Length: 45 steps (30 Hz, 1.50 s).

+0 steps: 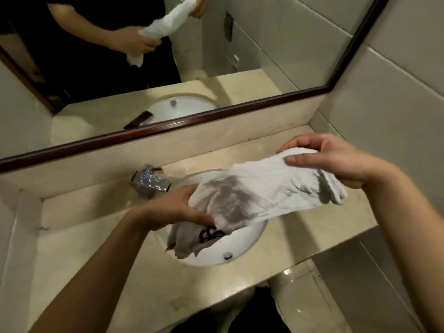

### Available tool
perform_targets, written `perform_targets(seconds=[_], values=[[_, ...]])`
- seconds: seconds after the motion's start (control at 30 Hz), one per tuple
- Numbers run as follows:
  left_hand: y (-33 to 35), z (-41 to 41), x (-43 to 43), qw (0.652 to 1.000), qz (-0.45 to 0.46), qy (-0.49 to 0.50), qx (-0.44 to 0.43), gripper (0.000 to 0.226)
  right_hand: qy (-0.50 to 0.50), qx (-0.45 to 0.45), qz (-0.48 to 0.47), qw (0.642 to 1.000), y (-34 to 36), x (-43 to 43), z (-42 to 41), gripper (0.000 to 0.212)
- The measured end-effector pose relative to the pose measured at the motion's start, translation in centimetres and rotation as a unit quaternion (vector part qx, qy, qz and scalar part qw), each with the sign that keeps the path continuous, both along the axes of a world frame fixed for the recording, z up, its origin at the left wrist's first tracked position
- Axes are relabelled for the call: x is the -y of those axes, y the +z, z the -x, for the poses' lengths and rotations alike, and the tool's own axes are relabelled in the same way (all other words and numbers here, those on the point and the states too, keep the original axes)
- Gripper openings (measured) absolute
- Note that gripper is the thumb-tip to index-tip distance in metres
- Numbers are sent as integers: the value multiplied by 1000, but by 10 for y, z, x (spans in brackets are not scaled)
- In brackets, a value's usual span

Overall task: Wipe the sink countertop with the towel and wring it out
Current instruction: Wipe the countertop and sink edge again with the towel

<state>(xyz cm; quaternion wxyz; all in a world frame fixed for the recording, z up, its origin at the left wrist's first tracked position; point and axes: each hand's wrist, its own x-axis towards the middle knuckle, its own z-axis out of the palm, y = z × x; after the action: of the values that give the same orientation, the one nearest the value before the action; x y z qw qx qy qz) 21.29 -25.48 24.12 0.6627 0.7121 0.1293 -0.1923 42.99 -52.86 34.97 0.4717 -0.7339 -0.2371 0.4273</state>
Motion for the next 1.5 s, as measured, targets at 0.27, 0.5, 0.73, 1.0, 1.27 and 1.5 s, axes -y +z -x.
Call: perform_targets(seconds=[0.27,0.5,0.73,1.0,1.27,1.5], values=[[-26,-114,111,995,47,86,-13,44,-100,140,69,983,-65,125,-98,27],[-94,-221,203,997,-48,53,-38,57,-109,176,151,967,-162,220,-190,25],[-201,-247,257,926,-375,50,17,23,-170,274,317,892,-265,237,-208,35],[-263,-280,311,856,-503,-60,105,55,-230,288,411,834,-349,202,-178,75],[-285,-283,338,814,-575,-20,72,62,-251,355,410,802,-389,181,-161,83],[-303,-314,298,777,-616,-75,109,67,-200,415,382,801,-417,179,-208,82]])
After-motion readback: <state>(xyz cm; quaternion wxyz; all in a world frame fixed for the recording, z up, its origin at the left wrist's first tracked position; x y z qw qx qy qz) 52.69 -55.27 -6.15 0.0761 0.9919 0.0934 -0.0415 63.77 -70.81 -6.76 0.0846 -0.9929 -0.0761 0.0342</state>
